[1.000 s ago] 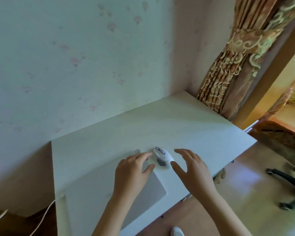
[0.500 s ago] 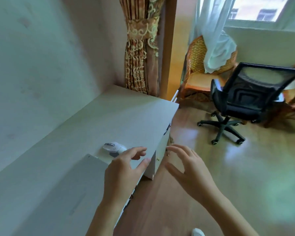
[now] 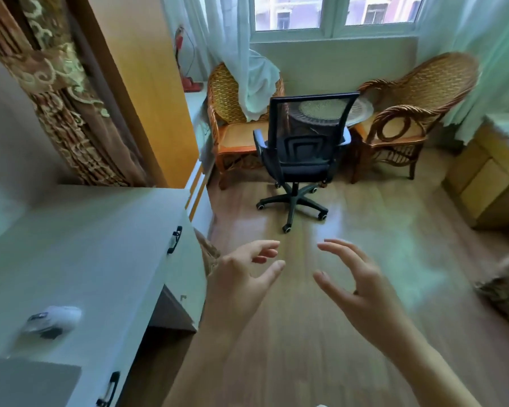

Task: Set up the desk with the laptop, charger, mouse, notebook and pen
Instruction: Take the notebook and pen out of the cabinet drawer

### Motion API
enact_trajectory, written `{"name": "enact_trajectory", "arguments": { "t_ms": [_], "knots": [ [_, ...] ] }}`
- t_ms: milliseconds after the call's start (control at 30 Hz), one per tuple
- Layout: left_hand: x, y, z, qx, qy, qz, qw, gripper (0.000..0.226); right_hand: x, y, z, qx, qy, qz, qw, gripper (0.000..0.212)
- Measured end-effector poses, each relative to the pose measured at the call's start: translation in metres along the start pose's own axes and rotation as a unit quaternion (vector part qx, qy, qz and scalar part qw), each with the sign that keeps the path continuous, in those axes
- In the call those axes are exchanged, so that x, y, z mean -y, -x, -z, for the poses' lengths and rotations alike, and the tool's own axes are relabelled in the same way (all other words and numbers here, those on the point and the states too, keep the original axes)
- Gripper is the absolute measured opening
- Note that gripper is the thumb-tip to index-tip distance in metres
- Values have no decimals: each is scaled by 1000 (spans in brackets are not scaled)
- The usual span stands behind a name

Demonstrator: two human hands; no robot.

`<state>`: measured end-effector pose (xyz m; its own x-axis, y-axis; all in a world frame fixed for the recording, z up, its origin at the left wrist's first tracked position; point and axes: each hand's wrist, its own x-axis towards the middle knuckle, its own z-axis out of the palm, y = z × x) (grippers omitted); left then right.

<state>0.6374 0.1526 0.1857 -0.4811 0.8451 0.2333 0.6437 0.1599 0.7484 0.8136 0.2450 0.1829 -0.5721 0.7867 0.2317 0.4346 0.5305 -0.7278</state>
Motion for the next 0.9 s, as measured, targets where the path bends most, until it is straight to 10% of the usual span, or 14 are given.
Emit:
{"name": "enact_trajectory", "arguments": {
  "t_ms": [900],
  "knots": [
    [-190, -308, -349, 177, 26, -89, 980, 25, -300, -170, 263, -149, 87, -183, 968, 49]
  ]
}}
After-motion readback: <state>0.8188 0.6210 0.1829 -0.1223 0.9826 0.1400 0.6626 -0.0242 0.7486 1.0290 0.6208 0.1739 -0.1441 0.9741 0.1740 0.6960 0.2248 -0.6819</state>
